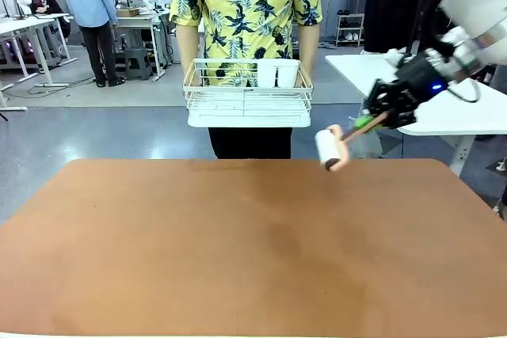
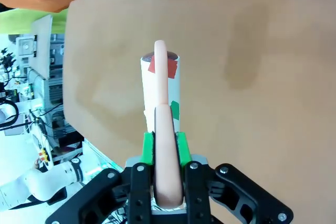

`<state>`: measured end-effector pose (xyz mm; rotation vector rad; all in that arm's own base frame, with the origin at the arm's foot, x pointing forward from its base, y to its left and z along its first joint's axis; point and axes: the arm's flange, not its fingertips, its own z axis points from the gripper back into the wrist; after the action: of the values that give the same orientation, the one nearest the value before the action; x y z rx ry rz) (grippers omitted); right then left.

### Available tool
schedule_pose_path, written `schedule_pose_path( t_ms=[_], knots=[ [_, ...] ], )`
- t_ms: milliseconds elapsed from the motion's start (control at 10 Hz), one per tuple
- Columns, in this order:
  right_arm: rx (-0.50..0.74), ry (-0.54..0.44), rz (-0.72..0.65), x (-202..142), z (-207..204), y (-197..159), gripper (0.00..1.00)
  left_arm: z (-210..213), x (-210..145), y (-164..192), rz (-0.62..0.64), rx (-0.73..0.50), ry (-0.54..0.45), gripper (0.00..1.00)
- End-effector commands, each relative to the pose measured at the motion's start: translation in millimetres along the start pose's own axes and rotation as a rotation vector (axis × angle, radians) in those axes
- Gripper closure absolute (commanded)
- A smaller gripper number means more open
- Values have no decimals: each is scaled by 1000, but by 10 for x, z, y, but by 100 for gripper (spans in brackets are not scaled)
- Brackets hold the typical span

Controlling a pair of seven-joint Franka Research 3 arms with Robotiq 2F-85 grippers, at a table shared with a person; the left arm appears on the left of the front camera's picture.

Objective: Clean the table.
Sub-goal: Clean the table with the Lint Roller when the human lifts the Dish drying rack.

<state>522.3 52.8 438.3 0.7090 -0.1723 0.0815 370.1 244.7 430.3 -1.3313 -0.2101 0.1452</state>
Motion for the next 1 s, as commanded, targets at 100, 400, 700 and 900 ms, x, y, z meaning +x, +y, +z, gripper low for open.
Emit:
schedule_pose_path(
  t_ms=[100, 400, 700, 900],
  knots=[
    [-198, 45, 59, -48, 411, -255, 79, 11, -39, 1, -4, -6, -1, 0],
    [-326, 9, 34, -102, 657, -480, 79, 11, -39, 1, -4, -6, -1, 0],
    [-314, 31, 65, -59, 667, -577, 79, 11, -39, 1, -4, -6, -1, 0],
    [-314, 31, 65, -59, 667, -577, 79, 11, -39, 1, -4, -6, -1, 0]
  ],
)
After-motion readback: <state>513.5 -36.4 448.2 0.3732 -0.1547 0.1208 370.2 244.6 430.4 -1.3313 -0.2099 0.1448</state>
